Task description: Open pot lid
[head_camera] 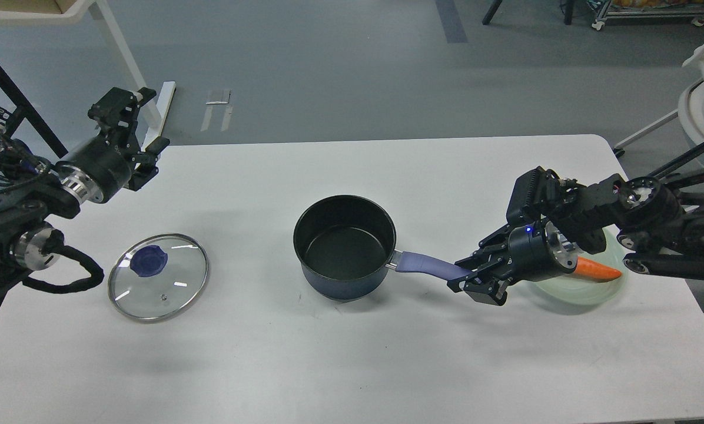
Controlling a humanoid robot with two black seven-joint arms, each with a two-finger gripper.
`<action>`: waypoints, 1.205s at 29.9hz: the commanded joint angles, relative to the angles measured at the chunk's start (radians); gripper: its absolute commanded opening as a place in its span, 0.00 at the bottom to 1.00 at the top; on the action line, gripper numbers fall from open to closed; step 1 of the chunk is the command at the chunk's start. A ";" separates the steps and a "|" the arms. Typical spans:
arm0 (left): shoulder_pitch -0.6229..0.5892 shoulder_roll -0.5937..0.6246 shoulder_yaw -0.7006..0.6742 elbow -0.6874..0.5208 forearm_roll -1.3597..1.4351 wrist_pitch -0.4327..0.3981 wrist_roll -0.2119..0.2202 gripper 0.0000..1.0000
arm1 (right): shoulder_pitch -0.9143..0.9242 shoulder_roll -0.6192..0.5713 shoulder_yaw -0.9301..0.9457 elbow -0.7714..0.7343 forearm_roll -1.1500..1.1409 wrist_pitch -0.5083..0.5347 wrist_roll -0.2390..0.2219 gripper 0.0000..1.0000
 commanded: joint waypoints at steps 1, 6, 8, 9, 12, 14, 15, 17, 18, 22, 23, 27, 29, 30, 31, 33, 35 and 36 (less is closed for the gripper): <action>0.029 -0.024 -0.039 0.023 -0.050 -0.049 0.000 0.99 | 0.057 -0.046 0.007 0.030 0.069 -0.005 0.000 1.00; 0.037 -0.034 -0.043 0.024 -0.076 -0.054 0.000 0.99 | 0.117 -0.186 0.096 0.101 0.175 -0.005 0.000 1.00; 0.048 -0.044 -0.044 0.024 -0.076 -0.053 0.000 0.99 | 0.100 -0.259 0.174 0.103 0.262 -0.005 0.000 1.00; 0.052 -0.047 -0.046 0.024 -0.076 -0.053 0.000 0.99 | 0.090 -0.287 0.207 0.103 0.317 -0.005 0.000 1.00; 0.072 -0.058 -0.072 0.024 -0.076 -0.051 0.000 0.99 | -0.010 -0.379 0.306 0.098 0.544 -0.009 0.000 1.00; 0.091 -0.064 -0.093 0.023 -0.076 -0.048 0.000 0.99 | -0.091 -0.431 0.407 0.095 0.668 -0.011 0.000 1.00; 0.101 -0.066 -0.102 0.023 -0.076 -0.045 0.000 0.99 | -0.148 -0.446 0.461 0.093 0.731 -0.011 0.000 1.00; 0.117 -0.078 -0.113 0.021 -0.074 -0.046 0.000 0.99 | -0.258 -0.456 0.561 0.092 0.836 -0.014 0.000 1.00; 0.123 -0.083 -0.116 0.021 -0.074 -0.042 0.000 0.99 | -0.307 -0.459 0.607 0.090 0.885 -0.017 0.000 1.00; 0.151 -0.109 -0.122 0.021 -0.074 -0.039 0.000 0.99 | -0.505 -0.454 0.760 0.084 1.107 -0.049 0.000 1.00; 0.154 -0.116 -0.127 0.021 -0.074 -0.039 0.000 0.99 | -0.541 -0.448 0.786 0.083 1.161 -0.058 0.000 1.00; 0.174 -0.139 -0.176 0.021 -0.074 -0.051 0.000 0.99 | -0.674 -0.352 0.885 0.046 1.388 -0.078 0.000 1.00; 0.197 -0.152 -0.222 0.021 -0.074 -0.053 0.001 0.99 | -0.734 -0.301 0.938 0.020 1.449 -0.080 0.000 1.00; 0.201 -0.156 -0.240 0.021 -0.074 -0.053 0.001 0.99 | -0.760 -0.277 0.963 0.011 1.463 -0.080 0.000 1.00; 0.204 -0.161 -0.254 0.021 -0.074 -0.054 0.001 0.99 | -0.788 -0.252 0.990 0.001 1.467 -0.080 0.000 1.00; 0.220 -0.164 -0.276 0.017 -0.074 -0.063 0.002 0.99 | -0.849 -0.200 1.059 -0.018 1.468 -0.080 0.000 1.00; 0.233 -0.164 -0.279 0.010 -0.074 -0.074 0.002 0.99 | -0.894 -0.152 1.116 -0.040 1.468 -0.080 0.000 1.00; 0.241 -0.164 -0.282 0.009 -0.074 -0.079 0.002 0.99 | -0.912 -0.132 1.138 -0.051 1.468 -0.078 0.000 1.00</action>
